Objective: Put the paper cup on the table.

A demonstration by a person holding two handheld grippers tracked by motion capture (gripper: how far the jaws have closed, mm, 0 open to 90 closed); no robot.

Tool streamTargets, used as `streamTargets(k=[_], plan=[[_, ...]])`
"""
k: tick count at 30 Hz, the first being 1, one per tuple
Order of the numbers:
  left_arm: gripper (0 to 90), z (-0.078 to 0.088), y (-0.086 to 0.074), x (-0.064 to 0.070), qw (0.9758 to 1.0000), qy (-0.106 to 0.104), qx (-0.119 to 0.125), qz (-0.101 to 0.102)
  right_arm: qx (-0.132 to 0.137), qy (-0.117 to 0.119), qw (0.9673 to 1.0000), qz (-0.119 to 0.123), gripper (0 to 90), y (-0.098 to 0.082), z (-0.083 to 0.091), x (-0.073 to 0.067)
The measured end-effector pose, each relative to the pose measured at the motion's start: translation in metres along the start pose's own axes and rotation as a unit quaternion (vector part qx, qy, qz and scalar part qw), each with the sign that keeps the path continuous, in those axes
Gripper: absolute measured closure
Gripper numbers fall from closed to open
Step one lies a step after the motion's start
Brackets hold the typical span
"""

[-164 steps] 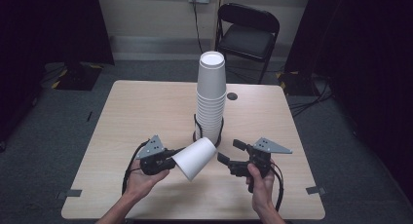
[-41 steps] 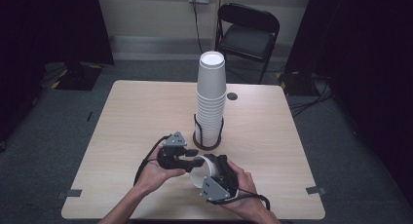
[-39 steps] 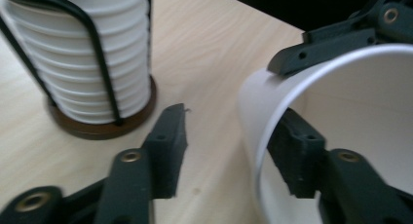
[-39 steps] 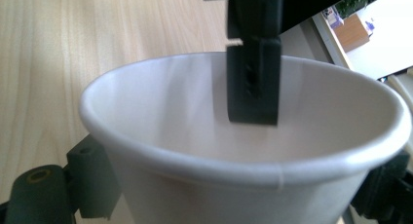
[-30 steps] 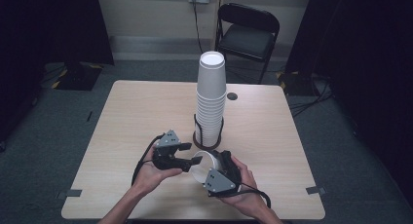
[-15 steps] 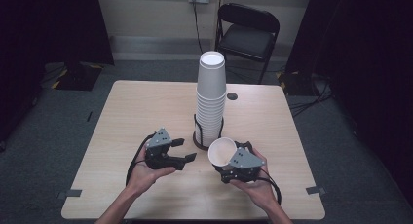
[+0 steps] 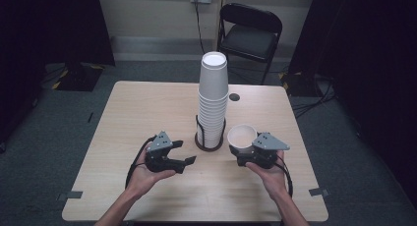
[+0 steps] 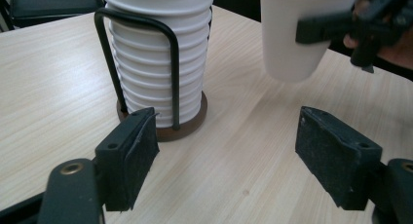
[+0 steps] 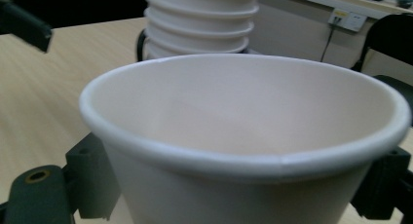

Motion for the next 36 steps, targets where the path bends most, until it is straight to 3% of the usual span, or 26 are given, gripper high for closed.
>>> streamTargets(k=[4,11,16,21,23,31,36], plan=[[20.2,0.002,-0.008,-0.007,0.9999,0.016,-0.003,0.001,-0.004,-0.016,0.9998,-0.004,11.9,-0.002,-0.001,0.018],[20.2,0.003,-0.014,-0.008,0.9998,0.018,-0.011,0.003,-0.005,-0.037,0.9988,-0.031,11.8,-0.008,-0.007,0.043],[20.0,0.005,-0.022,-0.009,0.9995,0.023,-0.019,-0.007,-0.005,-0.044,0.9984,-0.037,11.7,-0.008,-0.014,0.054],[19.3,0.004,-0.027,-0.014,0.9996,0.025,-0.017,0.003,-0.005,-0.052,0.9979,-0.038,11.6,-0.008,-0.025,0.066],[18.6,0.005,-0.028,-0.013,0.9996,0.020,-0.016,0.006,-0.003,-0.054,0.9970,-0.055,11.6,-0.012,-0.029,0.071],[18.5,0.018,-0.029,-0.018,0.9995,0.033,-0.004,0.002,-0.014,-0.075,0.9928,-0.092,11.4,-0.033,-0.047,0.087],[18.5,0.019,-0.029,-0.023,0.9993,0.037,-0.001,0.009,-0.022,-0.079,0.9908,-0.108,11.3,-0.043,-0.060,0.093]])
Point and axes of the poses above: each handheld gripper's, and its own axes: z roughly backward along the jaws, y roughly out of its top, x roughly to its right, the point moved 10 cm from there along -z, roughly forward along the jaws, and after that the axes turned 10 degrees about z, right-handed, at the moved point
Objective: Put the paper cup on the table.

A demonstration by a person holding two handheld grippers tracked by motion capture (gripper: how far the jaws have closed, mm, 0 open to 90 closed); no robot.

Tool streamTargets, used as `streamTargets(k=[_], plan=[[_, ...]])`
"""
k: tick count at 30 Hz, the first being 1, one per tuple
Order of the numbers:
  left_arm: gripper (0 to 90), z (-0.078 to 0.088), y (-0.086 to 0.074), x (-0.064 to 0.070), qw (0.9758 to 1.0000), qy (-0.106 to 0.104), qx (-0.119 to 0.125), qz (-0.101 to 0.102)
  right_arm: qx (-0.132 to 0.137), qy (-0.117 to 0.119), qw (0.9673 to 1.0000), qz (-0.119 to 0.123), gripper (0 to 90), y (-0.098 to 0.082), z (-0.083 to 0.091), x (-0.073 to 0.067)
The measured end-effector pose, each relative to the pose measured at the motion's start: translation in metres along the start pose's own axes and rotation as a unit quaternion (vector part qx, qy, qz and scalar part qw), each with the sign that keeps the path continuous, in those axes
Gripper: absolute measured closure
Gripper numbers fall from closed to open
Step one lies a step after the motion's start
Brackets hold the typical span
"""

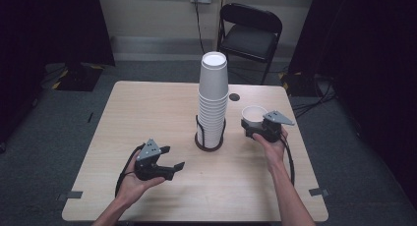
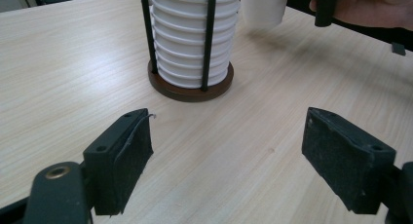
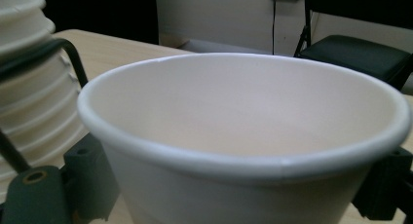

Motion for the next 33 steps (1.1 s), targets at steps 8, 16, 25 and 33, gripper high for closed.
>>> streamTargets(k=[8,16,25,33], plan=[[18.5,0.000,-0.001,-0.003,1.0000,0.003,0.001,0.009,-0.005,-0.006,0.9999,-0.011,11.2,-0.007,-0.019,0.002],[18.9,0.000,-0.004,-0.002,1.0000,0.001,-0.005,-0.001,-0.014,-0.003,0.9999,0.001,10.6,-0.017,-0.020,0.000],[19.0,0.002,0.000,-0.005,1.0000,0.002,0.001,0.001,-0.048,0.006,0.9987,0.015,11.2,-0.026,-0.017,-0.004],[19.0,0.002,0.000,-0.006,1.0000,0.001,0.002,0.006,-0.064,0.009,0.9977,0.023,12.0,-0.030,-0.016,-0.006]])
Point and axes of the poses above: each handheld gripper's, and its own axes: z roughly backward along the jaws, y roughly out of its top, x roughly to its right, the point moved 10 cm from there along -z, roughly forward along the jaws, and after that the axes turned 10 degrees about z, right-handed, at the moved point
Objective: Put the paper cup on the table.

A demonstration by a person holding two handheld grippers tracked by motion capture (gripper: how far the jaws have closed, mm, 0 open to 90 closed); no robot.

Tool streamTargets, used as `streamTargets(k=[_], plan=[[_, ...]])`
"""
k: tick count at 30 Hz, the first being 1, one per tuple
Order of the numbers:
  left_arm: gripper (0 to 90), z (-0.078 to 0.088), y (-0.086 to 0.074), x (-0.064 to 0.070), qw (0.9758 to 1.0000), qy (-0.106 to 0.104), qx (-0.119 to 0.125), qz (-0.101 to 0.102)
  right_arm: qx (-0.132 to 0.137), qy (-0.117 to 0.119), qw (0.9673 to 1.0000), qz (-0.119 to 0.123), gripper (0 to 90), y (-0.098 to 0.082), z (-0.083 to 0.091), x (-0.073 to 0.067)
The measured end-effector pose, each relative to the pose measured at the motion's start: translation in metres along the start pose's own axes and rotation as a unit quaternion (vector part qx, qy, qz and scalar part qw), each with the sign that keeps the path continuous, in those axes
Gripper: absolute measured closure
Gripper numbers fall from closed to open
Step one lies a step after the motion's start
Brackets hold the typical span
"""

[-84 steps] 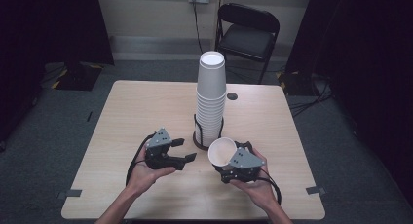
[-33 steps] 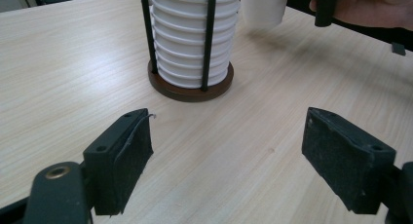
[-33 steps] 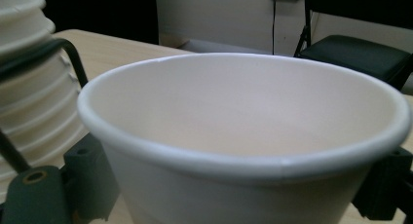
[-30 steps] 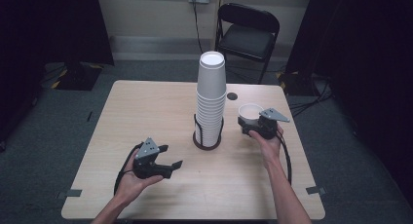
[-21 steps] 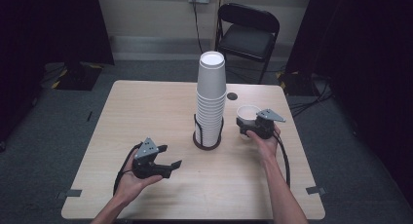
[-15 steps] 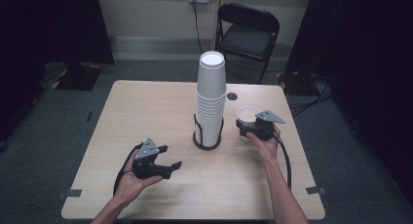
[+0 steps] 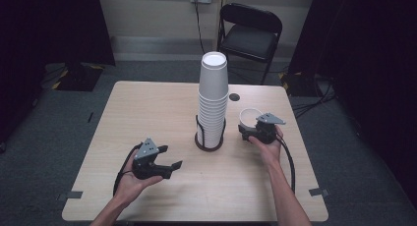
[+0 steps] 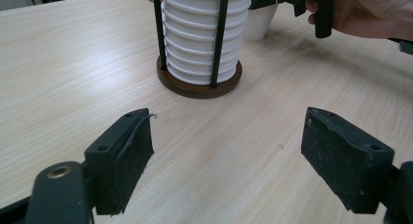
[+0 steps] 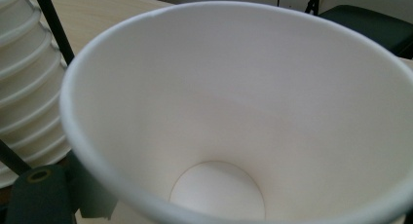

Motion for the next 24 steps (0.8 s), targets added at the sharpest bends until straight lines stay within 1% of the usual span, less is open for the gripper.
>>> streamTargets(k=[1,4,6,7,12,14,16,18,20,23,24], plan=[[19.0,0.000,0.000,-0.001,1.0000,0.002,0.001,-0.004,-0.003,0.001,1.0000,-0.001,12.1,-0.001,0.000,0.000],[19.0,0.001,0.001,0.000,1.0000,0.001,0.000,-0.003,-0.011,-0.003,0.9999,0.000,12.6,-0.004,0.000,0.003],[19.1,0.001,0.001,0.000,1.0000,0.000,0.002,-0.002,-0.021,0.001,0.9998,0.000,13.1,-0.008,-0.001,0.002],[19.1,0.001,0.001,0.000,1.0000,0.000,0.002,-0.003,-0.024,0.000,0.9997,0.002,13.1,-0.009,-0.001,0.002],[19.2,0.001,0.000,-0.002,1.0000,0.001,-0.001,0.002,-0.035,0.007,0.9993,-0.005,13.6,-0.016,-0.001,0.000],[19.1,0.001,0.000,-0.001,1.0000,-0.001,-0.002,0.004,-0.037,0.002,0.9993,0.007,13.8,-0.018,0.001,-0.001],[19.1,0.001,0.000,-0.001,1.0000,-0.003,-0.001,0.009,-0.051,0.005,0.9986,0.010,14.3,-0.024,0.003,-0.001],[19.2,0.001,0.001,-0.001,1.0000,-0.002,0.000,0.008,-0.051,0.000,0.9987,0.004,14.0,-0.027,0.006,0.002],[19.3,0.001,0.001,0.000,1.0000,-0.003,0.000,0.005,-0.050,0.004,0.9988,-0.001,14.0,-0.027,0.010,0.003],[19.3,0.000,0.002,0.000,1.0000,-0.001,0.000,0.004,-0.048,0.007,0.9988,-0.001,13.8,-0.026,0.015,0.004],[19.3,0.000,0.002,0.000,1.0000,-0.001,0.000,0.005,-0.046,0.011,0.9989,-0.005,13.9,-0.025,0.017,0.004]])
Point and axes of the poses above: each handheld gripper's, and its own axes: z roughly backward along the jaws, y roughly out of its top, x roughly to its right, the point moved 10 cm from there along -z, roughly forward along the jaws, and after that the axes turned 10 degrees about z, right-handed, at the moved point
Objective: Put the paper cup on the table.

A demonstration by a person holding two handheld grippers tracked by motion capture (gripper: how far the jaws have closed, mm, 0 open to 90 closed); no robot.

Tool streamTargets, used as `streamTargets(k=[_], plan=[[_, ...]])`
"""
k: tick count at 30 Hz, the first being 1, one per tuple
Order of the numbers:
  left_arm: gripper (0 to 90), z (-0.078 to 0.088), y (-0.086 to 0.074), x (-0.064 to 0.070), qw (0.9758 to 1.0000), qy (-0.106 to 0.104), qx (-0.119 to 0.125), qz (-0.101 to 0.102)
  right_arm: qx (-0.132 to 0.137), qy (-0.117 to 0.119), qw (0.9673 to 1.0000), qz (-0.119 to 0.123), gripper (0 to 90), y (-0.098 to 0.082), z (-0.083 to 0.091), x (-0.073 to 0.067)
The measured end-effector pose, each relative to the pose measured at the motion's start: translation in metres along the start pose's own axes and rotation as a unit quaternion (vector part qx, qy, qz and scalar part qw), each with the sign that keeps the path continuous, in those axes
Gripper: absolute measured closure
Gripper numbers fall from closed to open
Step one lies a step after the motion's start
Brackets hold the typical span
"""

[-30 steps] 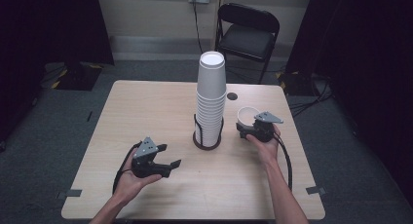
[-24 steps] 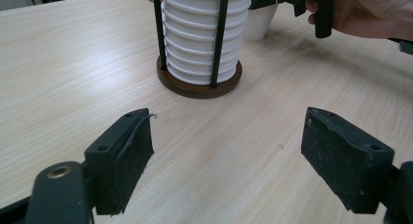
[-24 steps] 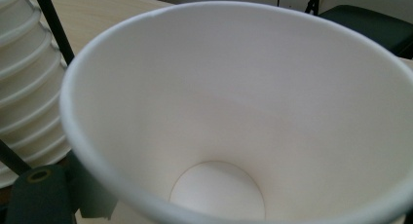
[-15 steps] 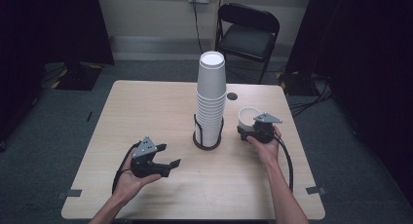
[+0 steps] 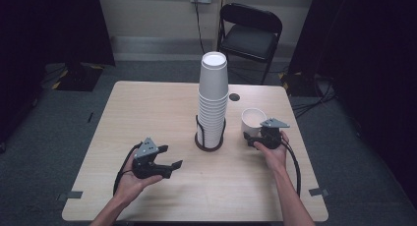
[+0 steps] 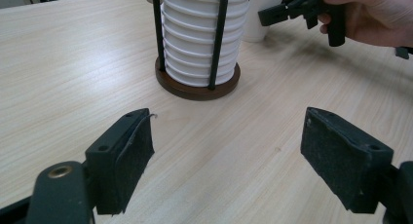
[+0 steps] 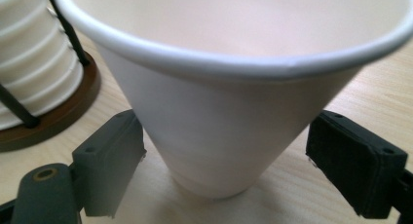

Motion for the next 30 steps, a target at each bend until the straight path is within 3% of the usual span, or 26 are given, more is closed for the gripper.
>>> streamTargets(k=[9,16,22,30], plan=[[19.3,0.003,0.001,-0.003,1.0000,0.005,0.003,0.003,0.004,0.002,1.0000,-0.002,14.1,-0.003,0.020,-0.003],[19.3,0.003,0.001,-0.005,0.9999,0.011,0.005,0.007,0.021,-0.003,0.9997,-0.009,14.6,0.003,0.044,-0.003],[19.3,0.003,0.000,-0.007,0.9998,0.017,0.003,0.011,0.023,-0.008,0.9997,-0.001,16.1,0.006,0.065,-0.007],[19.3,0.005,-0.001,-0.010,0.9997,0.022,0.005,0.013,0.047,0.001,0.9989,0.001,16.0,0.014,0.094,-0.025]])
Point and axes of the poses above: each handheld gripper's, and its own axes: z roughly backward along the jaws, y roughly out of its top, x roughly to its right, the point moved 10 cm from there along -z, roughly forward along the jaws, and after that the axes turned 10 degrees about z, right-handed, at the moved point
